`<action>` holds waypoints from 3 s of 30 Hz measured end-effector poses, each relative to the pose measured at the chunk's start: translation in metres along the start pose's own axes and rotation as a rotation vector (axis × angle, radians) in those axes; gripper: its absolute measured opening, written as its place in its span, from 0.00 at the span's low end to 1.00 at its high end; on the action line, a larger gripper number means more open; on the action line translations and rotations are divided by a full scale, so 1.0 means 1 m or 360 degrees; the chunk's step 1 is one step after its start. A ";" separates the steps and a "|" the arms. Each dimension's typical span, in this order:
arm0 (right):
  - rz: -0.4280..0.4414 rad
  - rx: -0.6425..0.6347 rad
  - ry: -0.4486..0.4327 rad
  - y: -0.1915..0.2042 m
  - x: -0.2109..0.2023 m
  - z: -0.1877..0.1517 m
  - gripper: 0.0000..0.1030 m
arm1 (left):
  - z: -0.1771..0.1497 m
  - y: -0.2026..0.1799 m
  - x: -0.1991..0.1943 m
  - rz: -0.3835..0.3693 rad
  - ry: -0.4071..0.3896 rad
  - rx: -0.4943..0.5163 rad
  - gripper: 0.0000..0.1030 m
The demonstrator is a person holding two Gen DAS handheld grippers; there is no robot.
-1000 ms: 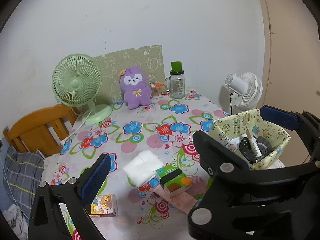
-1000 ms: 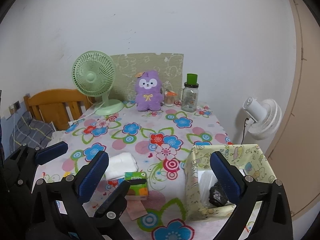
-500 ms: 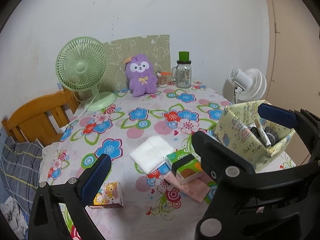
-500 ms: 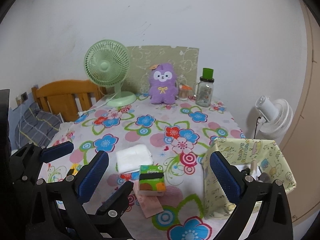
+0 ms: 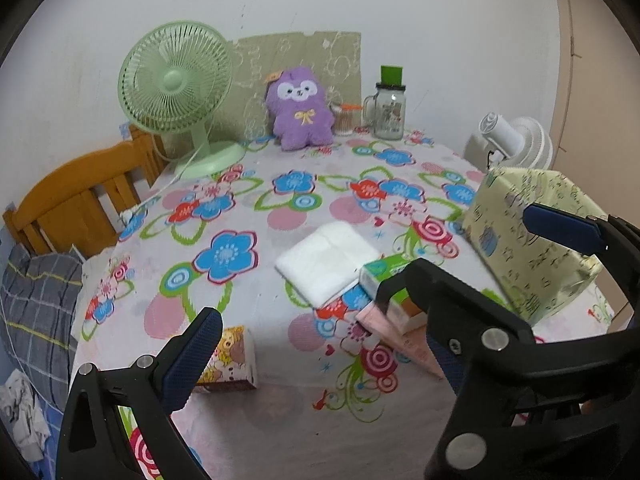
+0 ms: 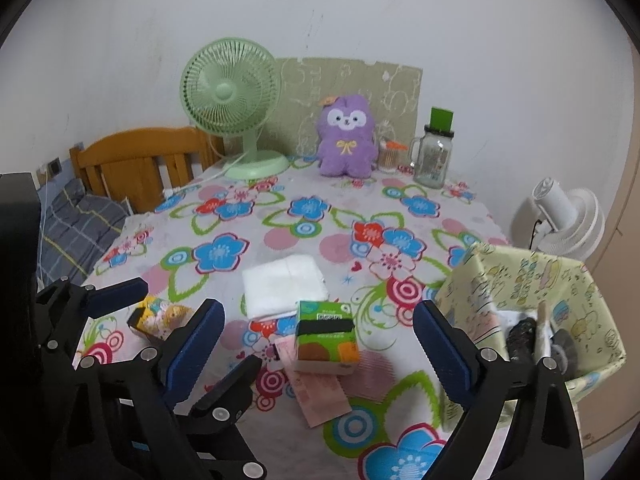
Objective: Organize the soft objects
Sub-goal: 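Grasp the green QR-code packet with the right gripper, then grasp the pink paper packet with the left gripper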
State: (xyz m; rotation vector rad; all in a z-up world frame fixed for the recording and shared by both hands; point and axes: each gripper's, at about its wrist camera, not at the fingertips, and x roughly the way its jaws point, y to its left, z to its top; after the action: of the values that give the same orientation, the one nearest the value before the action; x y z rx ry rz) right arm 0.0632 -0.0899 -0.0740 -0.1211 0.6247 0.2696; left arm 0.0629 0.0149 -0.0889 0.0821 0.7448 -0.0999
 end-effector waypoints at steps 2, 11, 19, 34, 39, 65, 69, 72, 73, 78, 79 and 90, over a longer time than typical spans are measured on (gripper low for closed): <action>0.0002 0.0007 0.0028 0.000 0.007 -0.004 0.94 | -0.002 0.003 0.005 -0.0004 0.0019 -0.0011 1.00; -0.0022 0.0018 0.0124 -0.004 0.032 -0.014 0.88 | -0.012 0.002 0.024 -0.0050 0.0078 -0.0022 1.00; -0.0016 0.0017 0.0193 -0.007 0.053 -0.020 0.83 | -0.016 -0.006 0.040 -0.0085 0.0123 -0.0006 1.00; 0.0057 -0.0005 0.0339 -0.012 0.089 -0.028 0.50 | -0.020 -0.018 0.062 -0.0123 0.0192 0.0007 0.99; 0.0036 0.0003 0.0316 -0.019 0.083 -0.027 0.48 | -0.017 -0.024 0.061 -0.0134 0.0179 -0.0002 1.00; -0.0083 0.0037 0.0352 -0.034 0.076 -0.044 0.48 | -0.026 -0.045 0.065 -0.0100 0.0246 0.0055 0.99; -0.0040 0.0058 0.0360 -0.027 0.073 -0.046 0.48 | -0.030 -0.039 0.060 -0.0097 0.0244 0.0039 0.99; 0.0003 0.0066 0.0368 -0.022 0.071 -0.047 0.47 | -0.033 -0.033 0.057 -0.0095 0.0253 0.0011 0.99; 0.0042 0.0069 0.0376 -0.019 0.070 -0.047 0.47 | -0.033 -0.031 0.057 -0.0090 0.0256 0.0000 0.99; 0.0102 0.0048 0.0372 -0.009 0.067 -0.046 0.47 | -0.036 -0.021 0.057 -0.0060 0.0261 -0.0044 0.99; 0.0104 0.0045 0.0366 -0.008 0.066 -0.046 0.47 | -0.035 -0.021 0.056 -0.0060 0.0256 -0.0047 0.99; -0.0014 0.0051 0.0312 -0.023 0.069 -0.037 0.47 | -0.024 -0.029 0.069 -0.0084 0.0258 -0.0061 0.96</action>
State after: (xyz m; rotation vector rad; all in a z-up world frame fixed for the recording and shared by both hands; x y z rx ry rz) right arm 0.1030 -0.1046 -0.1442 -0.1201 0.8226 0.2410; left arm 0.0938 -0.0157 -0.1545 0.0342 0.9105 -0.1303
